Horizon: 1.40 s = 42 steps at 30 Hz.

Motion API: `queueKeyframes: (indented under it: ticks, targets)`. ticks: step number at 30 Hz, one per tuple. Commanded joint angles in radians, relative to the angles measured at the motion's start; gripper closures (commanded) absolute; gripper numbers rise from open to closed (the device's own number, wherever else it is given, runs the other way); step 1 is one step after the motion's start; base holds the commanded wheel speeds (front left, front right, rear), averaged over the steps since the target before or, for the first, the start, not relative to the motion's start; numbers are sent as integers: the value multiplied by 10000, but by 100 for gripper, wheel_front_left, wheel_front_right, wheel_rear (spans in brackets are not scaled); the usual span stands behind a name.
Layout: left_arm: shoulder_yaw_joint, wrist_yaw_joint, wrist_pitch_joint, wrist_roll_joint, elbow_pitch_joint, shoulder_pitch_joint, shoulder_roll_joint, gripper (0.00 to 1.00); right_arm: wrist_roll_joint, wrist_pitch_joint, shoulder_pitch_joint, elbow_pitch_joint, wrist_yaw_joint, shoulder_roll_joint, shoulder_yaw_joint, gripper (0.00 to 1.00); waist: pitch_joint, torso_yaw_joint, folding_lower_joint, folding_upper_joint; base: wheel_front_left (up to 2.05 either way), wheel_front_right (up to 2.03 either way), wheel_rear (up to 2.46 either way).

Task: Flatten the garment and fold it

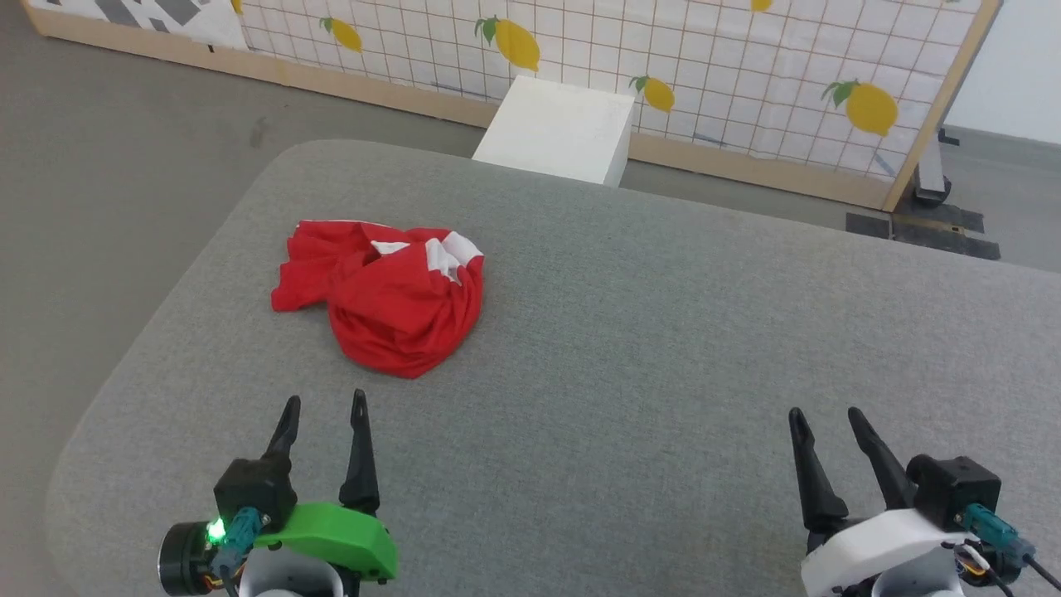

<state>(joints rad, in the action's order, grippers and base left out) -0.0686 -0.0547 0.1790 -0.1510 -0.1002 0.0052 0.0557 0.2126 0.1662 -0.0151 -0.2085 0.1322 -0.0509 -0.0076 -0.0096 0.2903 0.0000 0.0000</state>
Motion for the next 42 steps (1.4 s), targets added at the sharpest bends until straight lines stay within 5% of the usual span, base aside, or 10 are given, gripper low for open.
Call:
queueKeyframes:
  ticks: [1,33,42]
  targets:
    - [-8,-65,114,-77,-62,182,-28,0,122,95,-150,-74,-10,5,-21,0,-27,59,0,0,0,0,0]
    - [-247,-269,791,-506,-468,287,-38,0,861,456,-301,-582,-15,7,2,0,3,831,0,0,0,0,0]
    - [-363,-16,652,-377,-791,-513,358,0,707,340,-157,-399,-15,7,-8,0,306,404,0,0,0,0,0]
